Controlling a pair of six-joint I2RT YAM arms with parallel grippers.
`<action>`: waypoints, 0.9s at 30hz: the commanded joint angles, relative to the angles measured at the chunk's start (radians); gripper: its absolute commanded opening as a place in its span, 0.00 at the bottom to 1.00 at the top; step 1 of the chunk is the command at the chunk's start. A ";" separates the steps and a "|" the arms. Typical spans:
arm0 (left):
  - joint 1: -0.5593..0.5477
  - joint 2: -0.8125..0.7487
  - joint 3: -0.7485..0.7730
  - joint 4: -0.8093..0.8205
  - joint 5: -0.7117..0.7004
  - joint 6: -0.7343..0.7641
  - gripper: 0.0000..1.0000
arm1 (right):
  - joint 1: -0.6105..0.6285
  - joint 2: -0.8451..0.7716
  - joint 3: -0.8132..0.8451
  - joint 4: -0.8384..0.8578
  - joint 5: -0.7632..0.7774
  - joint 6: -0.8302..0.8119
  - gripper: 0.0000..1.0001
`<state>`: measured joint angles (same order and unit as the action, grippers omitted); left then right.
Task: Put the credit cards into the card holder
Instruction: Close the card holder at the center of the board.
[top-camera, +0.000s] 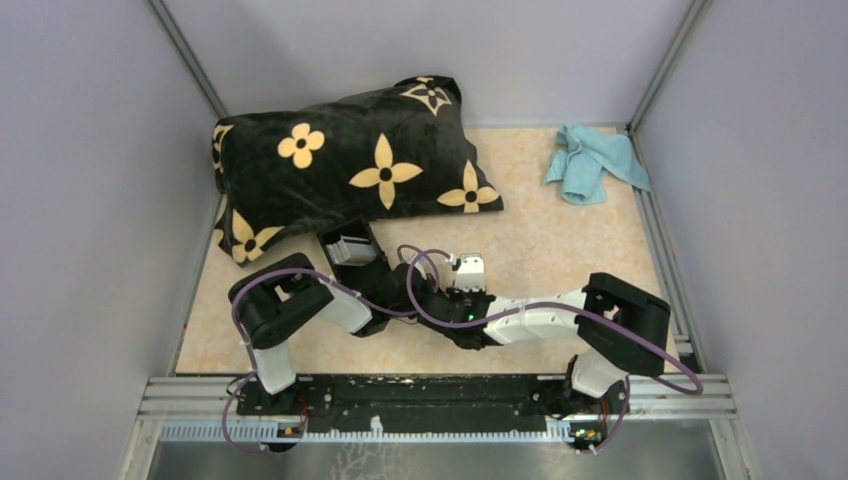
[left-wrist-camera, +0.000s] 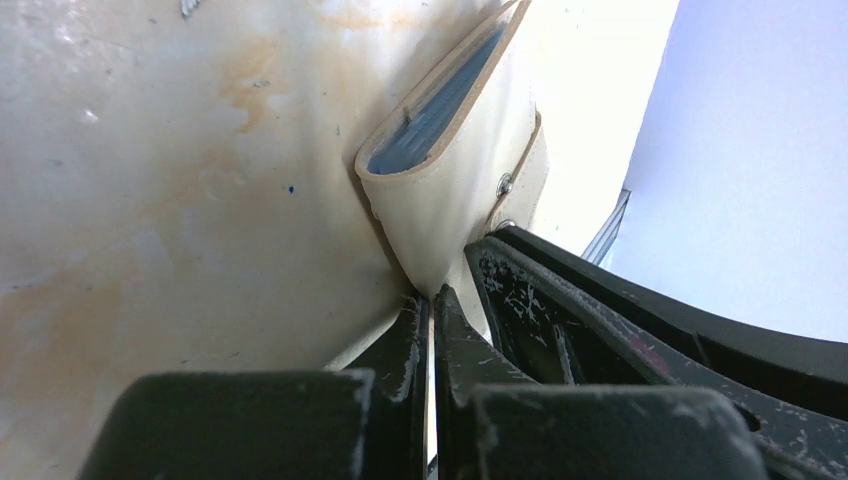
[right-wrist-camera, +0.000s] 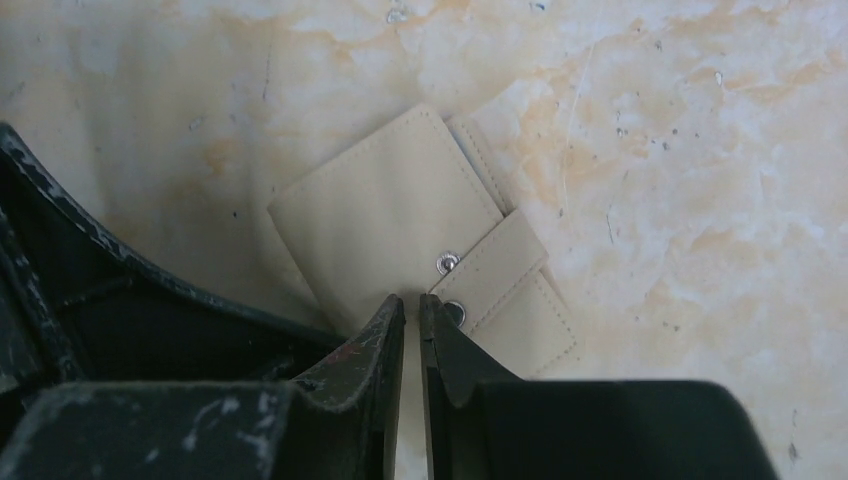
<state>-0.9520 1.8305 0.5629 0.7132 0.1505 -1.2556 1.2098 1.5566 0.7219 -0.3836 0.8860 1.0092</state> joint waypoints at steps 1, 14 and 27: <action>0.015 0.023 -0.025 -0.163 -0.087 0.061 0.00 | 0.022 -0.021 0.008 -0.170 -0.224 -0.017 0.13; 0.015 0.013 -0.032 -0.155 -0.083 0.097 0.00 | 0.019 -0.109 0.062 -0.199 -0.112 -0.129 0.20; 0.029 0.026 -0.023 -0.083 -0.007 0.210 0.00 | 0.019 -0.144 0.086 -0.270 -0.053 -0.281 0.27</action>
<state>-0.9489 1.8229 0.5629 0.7269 0.1535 -1.1660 1.2175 1.4322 0.8070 -0.6533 0.8017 0.8024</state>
